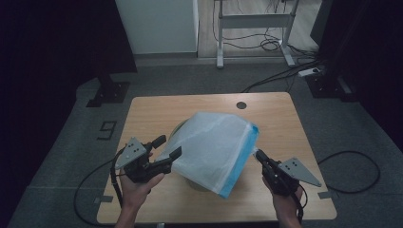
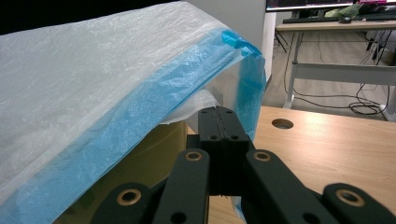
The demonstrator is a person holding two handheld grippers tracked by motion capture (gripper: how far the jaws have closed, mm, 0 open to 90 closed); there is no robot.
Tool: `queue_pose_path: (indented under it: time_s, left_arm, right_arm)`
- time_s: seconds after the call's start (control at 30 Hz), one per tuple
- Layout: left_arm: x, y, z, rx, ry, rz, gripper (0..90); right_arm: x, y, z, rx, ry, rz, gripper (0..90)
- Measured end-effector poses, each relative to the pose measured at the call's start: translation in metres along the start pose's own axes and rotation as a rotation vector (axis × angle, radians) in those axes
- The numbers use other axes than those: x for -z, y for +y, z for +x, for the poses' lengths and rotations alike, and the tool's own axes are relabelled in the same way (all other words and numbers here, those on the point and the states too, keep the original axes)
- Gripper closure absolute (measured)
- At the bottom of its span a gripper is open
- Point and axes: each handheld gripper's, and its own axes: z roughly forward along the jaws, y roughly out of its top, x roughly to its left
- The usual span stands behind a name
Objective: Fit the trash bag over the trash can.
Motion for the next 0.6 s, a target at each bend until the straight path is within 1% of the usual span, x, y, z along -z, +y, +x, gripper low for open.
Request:
queue_pose_path:
  time_s: [0.1, 0.37, 0.5, 0.53, 0.57, 0.6]
  left_arm:
    - [-0.005, 0.000, -0.001, 0.002, -0.001, 0.013, 29.6]
    - [-0.030, -0.011, -0.007, -0.017, 0.009, 0.112, 29.0]
    - [-0.036, -0.017, -0.007, -0.024, 0.027, 0.153, 35.0]
    - [-0.037, -0.018, -0.007, -0.028, 0.032, 0.161, 37.9]
    - [-0.038, -0.019, -0.007, -0.030, 0.032, 0.170, 43.6]
    - [-0.039, -0.020, -0.006, -0.033, 0.033, 0.179, 43.6]
  right_arm:
    - [0.000, 0.000, 0.001, 0.002, 0.002, 0.000, 89.0]
    - [0.000, 0.000, 0.004, 0.007, 0.010, -0.002, 89.0]
    - [0.002, 0.001, 0.004, 0.010, 0.012, -0.008, 89.0]
    - [0.002, 0.001, 0.004, 0.009, 0.012, -0.009, 89.0]
    - [0.003, 0.001, 0.003, 0.010, 0.011, -0.011, 89.0]
    - [0.003, 0.001, 0.003, 0.010, 0.011, -0.011, 89.0]
